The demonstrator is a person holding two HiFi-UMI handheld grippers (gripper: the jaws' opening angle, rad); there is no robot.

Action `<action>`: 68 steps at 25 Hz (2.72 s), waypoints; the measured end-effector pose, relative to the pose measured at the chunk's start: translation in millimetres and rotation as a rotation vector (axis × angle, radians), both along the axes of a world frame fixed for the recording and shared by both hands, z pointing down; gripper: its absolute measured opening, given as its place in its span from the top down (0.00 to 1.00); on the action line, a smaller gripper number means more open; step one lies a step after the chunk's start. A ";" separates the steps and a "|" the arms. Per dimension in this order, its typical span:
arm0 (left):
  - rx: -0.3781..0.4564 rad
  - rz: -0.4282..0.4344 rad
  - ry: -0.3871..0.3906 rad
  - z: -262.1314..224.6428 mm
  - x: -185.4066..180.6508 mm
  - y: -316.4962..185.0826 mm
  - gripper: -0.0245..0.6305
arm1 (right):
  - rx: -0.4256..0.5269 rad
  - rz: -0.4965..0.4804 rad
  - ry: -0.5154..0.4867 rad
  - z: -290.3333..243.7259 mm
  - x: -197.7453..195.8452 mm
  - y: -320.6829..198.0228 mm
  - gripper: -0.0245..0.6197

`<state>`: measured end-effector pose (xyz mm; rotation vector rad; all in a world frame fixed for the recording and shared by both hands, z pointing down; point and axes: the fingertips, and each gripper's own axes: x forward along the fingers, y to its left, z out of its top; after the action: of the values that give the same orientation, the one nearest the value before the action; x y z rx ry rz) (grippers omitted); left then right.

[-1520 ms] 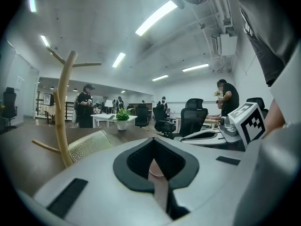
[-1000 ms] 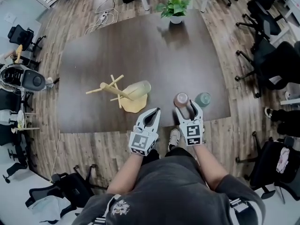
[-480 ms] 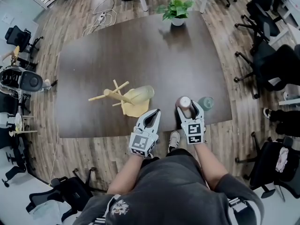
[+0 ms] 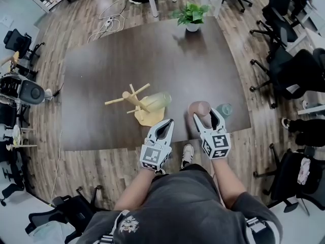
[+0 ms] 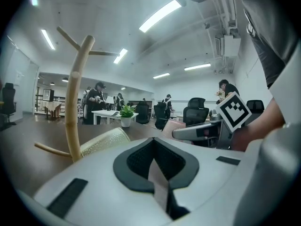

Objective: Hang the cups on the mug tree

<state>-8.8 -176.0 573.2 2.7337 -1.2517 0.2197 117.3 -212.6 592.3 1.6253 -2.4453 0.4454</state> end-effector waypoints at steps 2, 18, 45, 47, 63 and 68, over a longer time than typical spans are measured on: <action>0.009 -0.002 -0.001 -4.8 -4.2 2.4 0.95 | 0.021 -0.002 -0.044 -19.0 -5.0 1.8 0.50; 0.135 -0.085 0.007 -65.6 -62.7 18.8 0.95 | 0.257 -0.129 -0.377 -187.5 -78.1 -8.8 0.50; 0.150 -0.248 0.006 -64.6 -144.6 27.4 0.95 | -0.054 -0.333 -0.821 -174.3 -171.3 -47.1 0.50; 0.144 -0.250 0.008 -61.8 -144.0 26.0 0.95 | -0.068 -0.343 -0.847 -172.9 -171.9 -50.5 0.50; 0.132 -0.235 0.024 -66.2 -140.1 26.9 0.95 | -0.005 -0.217 -0.763 -172.6 -148.5 -50.7 0.50; 0.123 -0.209 0.027 -67.5 -129.0 24.8 0.95 | 0.032 -0.140 -0.685 -161.3 -124.9 -36.4 0.50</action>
<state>-137.7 -151.1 505.7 2.6668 -1.5783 0.0867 -7.6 -249.0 430.9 1.4640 -3.0191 1.0959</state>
